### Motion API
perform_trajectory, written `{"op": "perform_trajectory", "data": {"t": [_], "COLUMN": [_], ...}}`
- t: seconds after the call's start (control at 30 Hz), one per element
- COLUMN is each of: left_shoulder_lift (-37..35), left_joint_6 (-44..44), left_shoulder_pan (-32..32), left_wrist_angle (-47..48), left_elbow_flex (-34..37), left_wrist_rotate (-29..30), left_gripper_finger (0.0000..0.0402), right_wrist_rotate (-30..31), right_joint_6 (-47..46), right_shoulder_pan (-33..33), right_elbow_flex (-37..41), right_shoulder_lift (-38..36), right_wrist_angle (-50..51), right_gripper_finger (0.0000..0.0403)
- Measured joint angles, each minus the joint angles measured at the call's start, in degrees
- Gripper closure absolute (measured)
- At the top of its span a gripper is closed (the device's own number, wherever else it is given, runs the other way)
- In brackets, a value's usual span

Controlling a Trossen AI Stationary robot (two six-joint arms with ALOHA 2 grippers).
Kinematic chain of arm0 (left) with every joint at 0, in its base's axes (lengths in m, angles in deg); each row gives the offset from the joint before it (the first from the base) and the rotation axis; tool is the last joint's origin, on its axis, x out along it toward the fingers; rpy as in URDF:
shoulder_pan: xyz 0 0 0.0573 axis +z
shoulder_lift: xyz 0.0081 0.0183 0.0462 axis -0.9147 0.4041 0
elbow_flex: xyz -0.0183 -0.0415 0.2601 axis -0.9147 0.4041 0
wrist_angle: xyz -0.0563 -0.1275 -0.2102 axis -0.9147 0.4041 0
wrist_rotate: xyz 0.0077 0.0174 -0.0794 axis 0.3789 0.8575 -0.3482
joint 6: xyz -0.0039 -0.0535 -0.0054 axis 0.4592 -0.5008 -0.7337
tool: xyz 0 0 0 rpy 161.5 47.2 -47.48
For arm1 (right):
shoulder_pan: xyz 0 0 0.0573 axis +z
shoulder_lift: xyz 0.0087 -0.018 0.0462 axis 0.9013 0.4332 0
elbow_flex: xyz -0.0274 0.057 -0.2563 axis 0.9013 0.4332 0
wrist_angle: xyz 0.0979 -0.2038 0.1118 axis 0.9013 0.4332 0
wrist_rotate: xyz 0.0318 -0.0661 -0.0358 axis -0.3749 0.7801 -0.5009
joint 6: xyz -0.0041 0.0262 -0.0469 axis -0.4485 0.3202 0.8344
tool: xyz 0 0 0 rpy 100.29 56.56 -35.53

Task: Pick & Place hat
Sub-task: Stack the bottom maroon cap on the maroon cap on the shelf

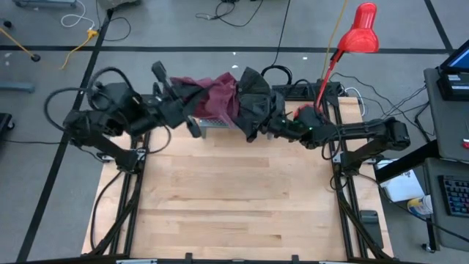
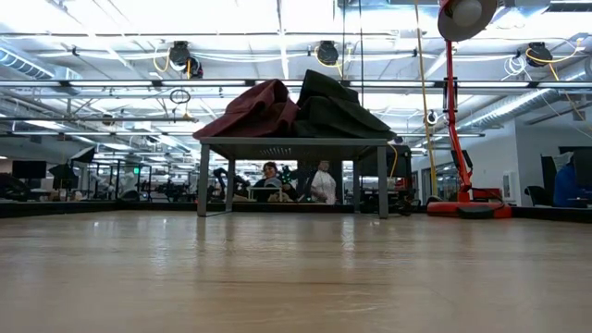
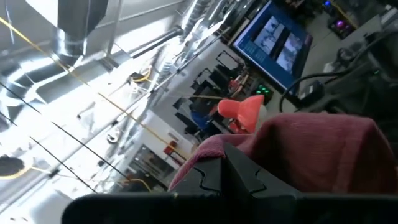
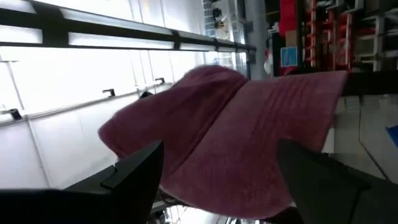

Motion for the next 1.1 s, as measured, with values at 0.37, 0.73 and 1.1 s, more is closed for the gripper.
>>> {"op": "perform_trajectory", "data": {"t": [0.37, 0.73, 1.1], "left_shoulder_lift": [1.24, 1.81, 3.01], "left_joint_6": [7.37, 3.55, -1.65], "left_shoulder_pan": [1.39, 1.37, 1.13], "left_wrist_angle": [-9.92, -7.01, -2.32], "left_elbow_flex": [0.04, -0.03, 0.0], "left_wrist_rotate": [-4.78, -8.82, -9.24], "left_gripper_finger": [0.0401, 0.0401, 0.0401], "right_wrist_rotate": [2.79, -0.22, 3.05], "right_joint_6": [-2.94, -8.63, -8.5], "right_shoulder_pan": [1.24, 2.16, 2.7], "right_elbow_flex": [-0.04, -0.09, -0.09], "right_shoulder_lift": [-0.77, -0.82, -0.79], "right_wrist_angle": [5.83, -0.49, -5.73], "right_gripper_finger": [0.0101, 0.0101, 0.023]}}
